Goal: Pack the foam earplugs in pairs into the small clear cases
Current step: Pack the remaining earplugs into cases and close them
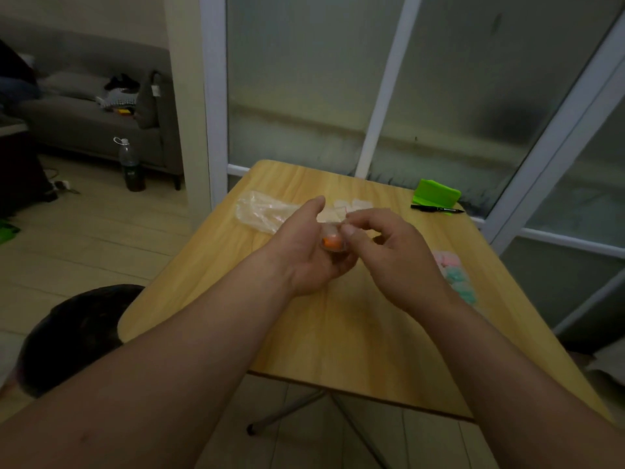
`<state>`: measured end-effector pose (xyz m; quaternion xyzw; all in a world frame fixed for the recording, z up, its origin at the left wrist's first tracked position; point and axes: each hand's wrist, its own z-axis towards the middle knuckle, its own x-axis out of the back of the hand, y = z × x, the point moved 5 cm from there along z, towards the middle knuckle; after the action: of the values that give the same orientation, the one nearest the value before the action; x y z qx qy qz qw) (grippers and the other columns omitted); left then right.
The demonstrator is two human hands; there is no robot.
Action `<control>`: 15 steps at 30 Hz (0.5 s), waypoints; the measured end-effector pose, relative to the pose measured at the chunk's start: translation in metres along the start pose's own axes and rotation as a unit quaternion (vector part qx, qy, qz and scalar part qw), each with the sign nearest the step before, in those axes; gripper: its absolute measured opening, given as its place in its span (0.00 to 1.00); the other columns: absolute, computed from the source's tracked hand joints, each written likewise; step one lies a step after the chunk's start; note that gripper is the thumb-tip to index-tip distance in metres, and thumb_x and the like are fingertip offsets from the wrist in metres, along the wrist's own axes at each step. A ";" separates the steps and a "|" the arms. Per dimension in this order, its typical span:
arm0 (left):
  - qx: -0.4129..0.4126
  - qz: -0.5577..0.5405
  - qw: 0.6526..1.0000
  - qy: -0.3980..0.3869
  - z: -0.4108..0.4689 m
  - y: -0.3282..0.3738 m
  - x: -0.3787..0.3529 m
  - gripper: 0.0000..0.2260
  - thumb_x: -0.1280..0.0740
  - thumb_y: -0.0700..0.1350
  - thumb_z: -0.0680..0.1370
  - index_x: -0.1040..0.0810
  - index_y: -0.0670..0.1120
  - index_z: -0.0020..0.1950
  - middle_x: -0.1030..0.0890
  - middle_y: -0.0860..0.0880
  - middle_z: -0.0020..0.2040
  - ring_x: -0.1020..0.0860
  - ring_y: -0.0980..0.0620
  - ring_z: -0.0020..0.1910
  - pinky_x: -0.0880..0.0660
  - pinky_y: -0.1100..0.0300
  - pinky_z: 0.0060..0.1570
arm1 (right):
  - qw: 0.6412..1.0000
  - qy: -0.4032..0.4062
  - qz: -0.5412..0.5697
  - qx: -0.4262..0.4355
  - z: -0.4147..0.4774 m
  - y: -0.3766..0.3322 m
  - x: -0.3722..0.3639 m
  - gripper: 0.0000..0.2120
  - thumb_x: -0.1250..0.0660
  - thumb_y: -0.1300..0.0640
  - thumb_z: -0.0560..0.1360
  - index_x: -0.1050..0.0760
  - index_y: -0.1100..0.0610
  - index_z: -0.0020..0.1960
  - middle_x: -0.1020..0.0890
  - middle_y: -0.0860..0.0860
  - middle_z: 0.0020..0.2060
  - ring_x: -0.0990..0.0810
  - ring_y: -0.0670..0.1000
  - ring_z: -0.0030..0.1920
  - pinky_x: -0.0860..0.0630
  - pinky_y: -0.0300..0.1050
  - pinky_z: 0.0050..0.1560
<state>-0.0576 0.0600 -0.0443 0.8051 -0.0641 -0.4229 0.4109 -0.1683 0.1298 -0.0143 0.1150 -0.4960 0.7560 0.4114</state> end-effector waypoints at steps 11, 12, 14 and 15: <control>-0.020 0.048 0.996 -0.071 -0.008 -0.012 -0.014 0.16 0.42 0.39 0.84 0.26 0.32 0.68 0.21 0.33 0.62 0.18 0.41 0.61 0.16 0.51 0.56 | 0.998 -0.037 -0.053 -0.004 -0.019 -0.001 0.016 0.13 0.24 0.48 0.79 0.24 0.50 0.57 0.17 0.42 0.51 0.19 0.33 0.49 0.27 0.26 0.45; -0.025 0.053 0.996 -0.068 -0.009 -0.013 -0.014 0.15 0.41 0.38 0.85 0.25 0.32 0.68 0.20 0.33 0.65 0.17 0.41 0.63 0.16 0.51 0.56 | 0.998 -0.041 -0.050 -0.010 -0.021 0.000 0.018 0.15 0.24 0.47 0.78 0.24 0.51 0.59 0.17 0.42 0.52 0.19 0.31 0.49 0.28 0.24 0.46; -0.030 0.064 0.996 -0.056 -0.009 -0.016 -0.014 0.15 0.40 0.37 0.86 0.26 0.34 0.72 0.19 0.32 0.65 0.15 0.41 0.60 0.15 0.52 0.54 | 0.996 -0.057 -0.061 -0.022 -0.022 0.005 0.021 0.24 0.22 0.45 0.77 0.27 0.49 0.68 0.18 0.40 0.58 0.21 0.31 0.54 0.29 0.22 0.51; -0.032 0.065 0.996 -0.047 -0.009 -0.016 -0.013 0.16 0.40 0.37 0.86 0.28 0.34 0.73 0.19 0.32 0.64 0.14 0.42 0.58 0.15 0.52 0.52 | 0.995 -0.065 -0.067 -0.030 -0.023 0.008 0.023 0.29 0.22 0.45 0.76 0.30 0.47 0.72 0.19 0.40 0.61 0.21 0.31 0.57 0.29 0.23 0.54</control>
<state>-0.0630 0.0822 -0.0451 0.7647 -0.1217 -0.4350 0.4596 -0.1833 0.1592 -0.0171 0.1846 -0.5350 0.7027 0.4312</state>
